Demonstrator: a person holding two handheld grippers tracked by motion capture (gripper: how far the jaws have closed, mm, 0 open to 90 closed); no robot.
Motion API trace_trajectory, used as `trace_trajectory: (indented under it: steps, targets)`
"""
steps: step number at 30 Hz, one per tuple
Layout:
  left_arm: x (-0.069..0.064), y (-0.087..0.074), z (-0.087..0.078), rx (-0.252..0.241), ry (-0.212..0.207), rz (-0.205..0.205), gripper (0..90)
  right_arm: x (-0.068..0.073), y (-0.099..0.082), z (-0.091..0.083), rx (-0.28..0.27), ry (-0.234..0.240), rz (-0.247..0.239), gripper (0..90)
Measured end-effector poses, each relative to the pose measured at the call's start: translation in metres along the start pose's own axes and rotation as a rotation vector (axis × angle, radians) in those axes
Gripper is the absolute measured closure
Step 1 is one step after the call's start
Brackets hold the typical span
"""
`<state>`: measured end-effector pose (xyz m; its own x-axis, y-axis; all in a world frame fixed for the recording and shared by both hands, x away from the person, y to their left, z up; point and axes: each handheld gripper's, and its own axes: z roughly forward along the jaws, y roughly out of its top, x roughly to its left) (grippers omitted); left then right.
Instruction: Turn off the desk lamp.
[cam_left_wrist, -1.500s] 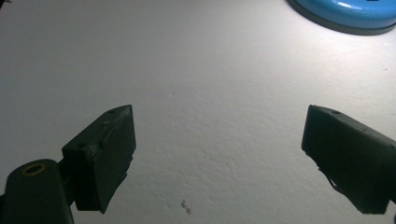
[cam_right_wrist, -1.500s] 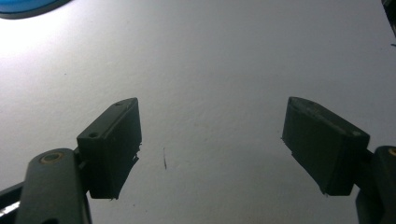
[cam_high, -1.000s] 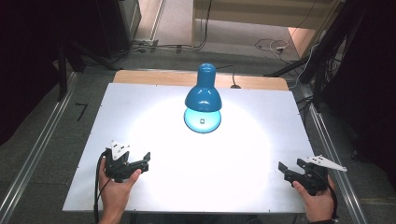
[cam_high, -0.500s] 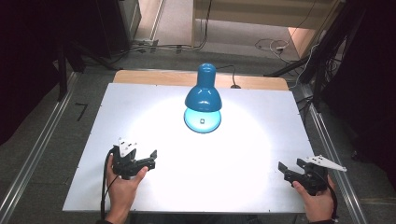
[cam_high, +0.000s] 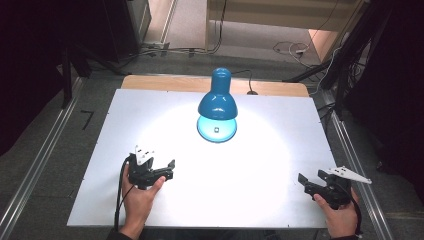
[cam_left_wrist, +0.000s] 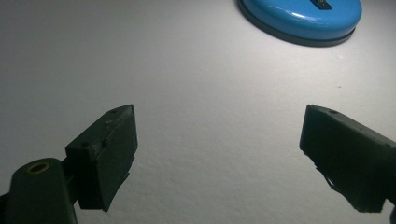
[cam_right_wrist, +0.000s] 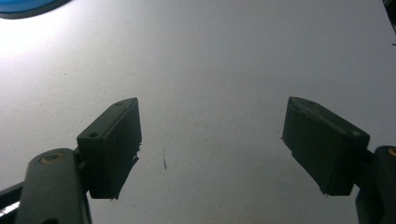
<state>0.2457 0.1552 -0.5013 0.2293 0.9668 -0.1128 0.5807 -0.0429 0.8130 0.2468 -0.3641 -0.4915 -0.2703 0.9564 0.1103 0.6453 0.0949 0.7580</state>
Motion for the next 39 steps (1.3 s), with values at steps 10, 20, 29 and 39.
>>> trace_trajectory:
  steps: [10, 20, 29, 39]
  targets:
    - [-0.008, 0.003, 0.008, 0.004, -0.013, 0.007, 12.1, 0.0, 0.0, 0.0, 0.002, 0.0, 0.003, 18.5]
    - [-0.015, 0.008, 0.015, -0.001, -0.024, 0.012, 12.4, -0.001, 0.0, 0.0, -0.001, 0.002, 0.003, 18.5]
    - [-0.022, 0.012, 0.023, 0.002, -0.038, 0.017, 12.5, -0.002, 0.0, 0.0, 0.0, -0.002, 0.008, 18.5]
    - [-0.026, 0.015, 0.029, 0.0, -0.038, 0.018, 13.5, -0.002, 0.0, -0.001, -0.002, 0.0, 0.006, 18.5]
